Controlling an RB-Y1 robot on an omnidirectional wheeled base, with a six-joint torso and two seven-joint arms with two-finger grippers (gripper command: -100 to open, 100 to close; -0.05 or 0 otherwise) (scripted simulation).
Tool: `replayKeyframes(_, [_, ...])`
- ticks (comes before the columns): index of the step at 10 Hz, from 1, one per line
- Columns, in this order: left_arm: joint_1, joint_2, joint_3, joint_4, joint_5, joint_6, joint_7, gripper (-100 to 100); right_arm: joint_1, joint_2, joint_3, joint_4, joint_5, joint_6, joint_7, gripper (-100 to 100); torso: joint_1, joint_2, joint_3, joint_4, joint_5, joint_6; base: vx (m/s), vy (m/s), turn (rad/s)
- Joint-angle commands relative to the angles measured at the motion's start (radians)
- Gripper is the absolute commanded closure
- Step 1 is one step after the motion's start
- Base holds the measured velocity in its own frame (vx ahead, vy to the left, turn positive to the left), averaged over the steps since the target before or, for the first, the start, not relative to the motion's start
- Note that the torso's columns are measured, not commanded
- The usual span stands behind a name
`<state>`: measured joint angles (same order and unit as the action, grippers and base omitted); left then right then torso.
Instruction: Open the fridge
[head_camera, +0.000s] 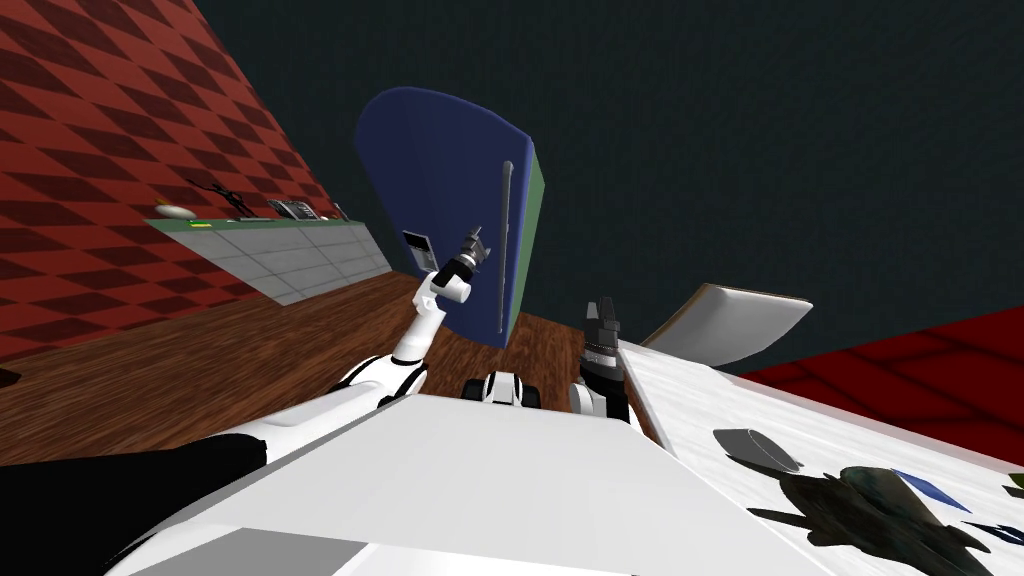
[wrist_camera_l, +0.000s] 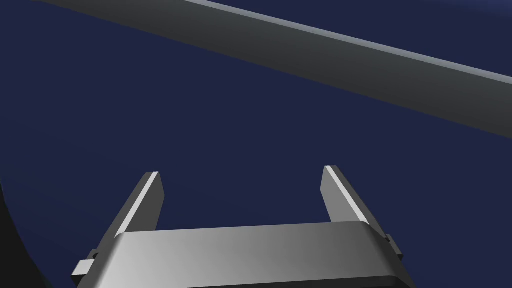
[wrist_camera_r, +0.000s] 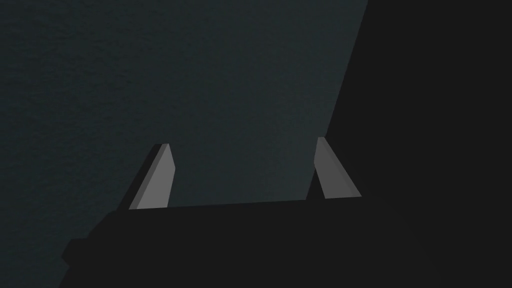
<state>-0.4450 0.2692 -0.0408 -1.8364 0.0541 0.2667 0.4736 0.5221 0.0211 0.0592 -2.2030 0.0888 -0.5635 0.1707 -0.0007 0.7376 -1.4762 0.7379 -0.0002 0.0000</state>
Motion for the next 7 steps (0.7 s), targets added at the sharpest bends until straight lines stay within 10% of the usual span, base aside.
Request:
replayKeyframes(1, [-0.060,0.001,-0.003,0.019,-0.002,0.062,0.014,-100,0.000,0.000,0.000,0.000,0.000,0.000,0.000,0,0.001,0.000,0.000,0.000,0.000,0.000,0.005,-0.016,-0.003])
replayKeyframes(7, [-0.242,0.031,-0.010,0.112,-0.002,0.236,0.086,-100,0.000,0.000,0.000,0.000,0.000,0.000,0.000,0,0.002,0.000,0.000,0.000,0.000,0.000,0.004,-0.036,0.015])
